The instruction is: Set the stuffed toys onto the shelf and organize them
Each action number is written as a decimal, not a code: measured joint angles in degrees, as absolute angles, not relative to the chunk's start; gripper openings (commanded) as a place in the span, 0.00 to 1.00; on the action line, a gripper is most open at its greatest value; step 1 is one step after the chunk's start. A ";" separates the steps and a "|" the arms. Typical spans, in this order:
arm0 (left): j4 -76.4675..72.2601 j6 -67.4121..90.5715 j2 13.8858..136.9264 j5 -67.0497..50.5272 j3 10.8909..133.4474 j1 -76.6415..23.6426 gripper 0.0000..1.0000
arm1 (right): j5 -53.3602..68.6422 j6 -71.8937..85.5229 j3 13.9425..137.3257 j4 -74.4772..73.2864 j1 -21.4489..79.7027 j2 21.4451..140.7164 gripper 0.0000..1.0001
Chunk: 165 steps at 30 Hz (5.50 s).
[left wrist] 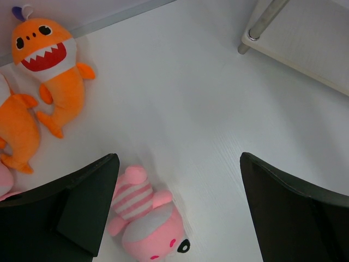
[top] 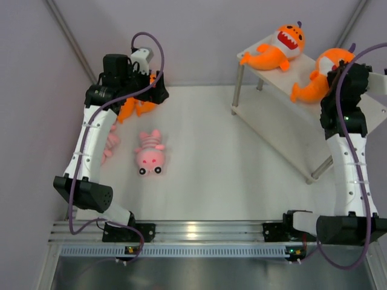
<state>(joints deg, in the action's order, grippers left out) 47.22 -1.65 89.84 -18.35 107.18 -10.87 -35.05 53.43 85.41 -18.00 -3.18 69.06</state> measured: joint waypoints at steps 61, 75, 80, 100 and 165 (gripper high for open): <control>47.22 -3.42 87.77 -15.59 104.33 -10.87 0.98 | -50.74 52.88 97.06 -15.88 8.36 85.84 0.57; 47.16 -9.02 89.86 -6.83 102.45 -12.19 0.96 | -40.36 36.03 96.14 -12.73 7.20 82.59 0.99; 47.42 -12.36 100.18 2.57 108.57 -14.66 0.82 | -34.46 28.38 96.12 -12.34 7.20 79.05 0.99; 28.86 -6.92 139.13 15.51 137.36 -6.74 0.85 | -18.46 10.41 81.36 -7.25 7.44 57.71 0.94; 40.01 23.90 89.97 -29.32 95.00 -13.19 0.00 | -5.02 -90.74 61.19 15.57 65.95 85.52 0.99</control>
<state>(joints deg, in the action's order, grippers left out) 40.01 23.90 89.97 -29.32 95.00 -13.19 -5.02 -90.74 61.19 15.57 65.95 85.52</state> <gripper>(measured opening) 0.057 0.992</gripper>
